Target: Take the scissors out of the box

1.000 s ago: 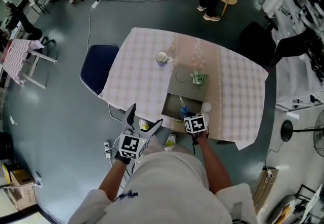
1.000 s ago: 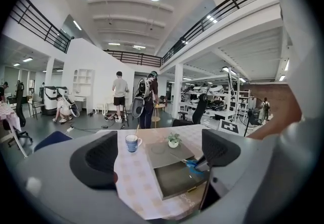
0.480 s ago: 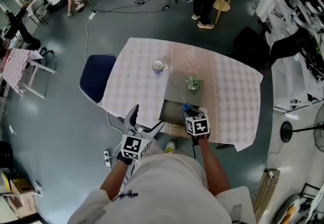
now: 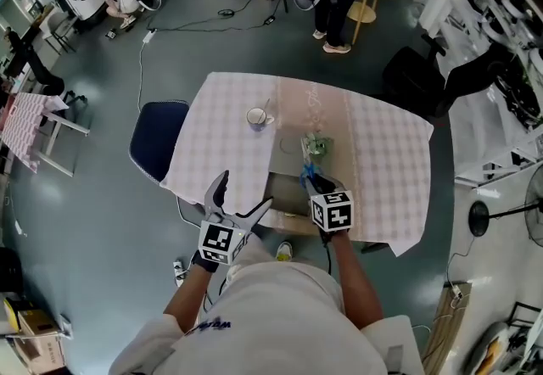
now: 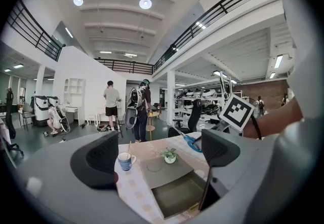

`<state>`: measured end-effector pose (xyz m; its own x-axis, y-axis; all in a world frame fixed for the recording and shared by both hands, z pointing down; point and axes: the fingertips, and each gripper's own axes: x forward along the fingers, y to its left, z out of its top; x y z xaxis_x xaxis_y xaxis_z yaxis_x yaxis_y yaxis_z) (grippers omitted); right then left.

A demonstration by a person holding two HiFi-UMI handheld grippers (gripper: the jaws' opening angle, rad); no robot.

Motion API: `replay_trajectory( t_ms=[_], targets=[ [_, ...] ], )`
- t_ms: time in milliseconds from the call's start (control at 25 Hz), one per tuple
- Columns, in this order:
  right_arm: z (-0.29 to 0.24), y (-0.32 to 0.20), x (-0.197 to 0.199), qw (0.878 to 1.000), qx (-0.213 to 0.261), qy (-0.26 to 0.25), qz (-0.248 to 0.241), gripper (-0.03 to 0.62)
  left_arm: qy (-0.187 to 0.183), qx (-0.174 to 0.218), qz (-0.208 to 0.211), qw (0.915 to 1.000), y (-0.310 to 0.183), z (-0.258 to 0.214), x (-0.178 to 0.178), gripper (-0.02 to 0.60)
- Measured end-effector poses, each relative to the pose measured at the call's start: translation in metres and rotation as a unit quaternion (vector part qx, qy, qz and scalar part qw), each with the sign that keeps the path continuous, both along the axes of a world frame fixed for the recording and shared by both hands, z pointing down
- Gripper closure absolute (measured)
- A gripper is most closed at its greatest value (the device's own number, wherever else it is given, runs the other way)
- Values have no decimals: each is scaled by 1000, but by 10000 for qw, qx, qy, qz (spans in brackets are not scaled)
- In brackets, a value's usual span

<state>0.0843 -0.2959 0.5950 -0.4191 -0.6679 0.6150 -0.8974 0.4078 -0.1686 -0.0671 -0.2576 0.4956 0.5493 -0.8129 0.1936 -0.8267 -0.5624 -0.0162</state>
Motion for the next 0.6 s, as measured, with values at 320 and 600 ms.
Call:
replay_trajectory(
  t_ms=[320,600],
  targets=[
    [-71,-1,16,9963,756,-270,298,511,-215,234,-39,9995,-7,-10,-2,119],
    [-118,6,28,9894,1327,-386,446,511,-109,620,-245,9977,-10,-26,-6,236]
  ],
)
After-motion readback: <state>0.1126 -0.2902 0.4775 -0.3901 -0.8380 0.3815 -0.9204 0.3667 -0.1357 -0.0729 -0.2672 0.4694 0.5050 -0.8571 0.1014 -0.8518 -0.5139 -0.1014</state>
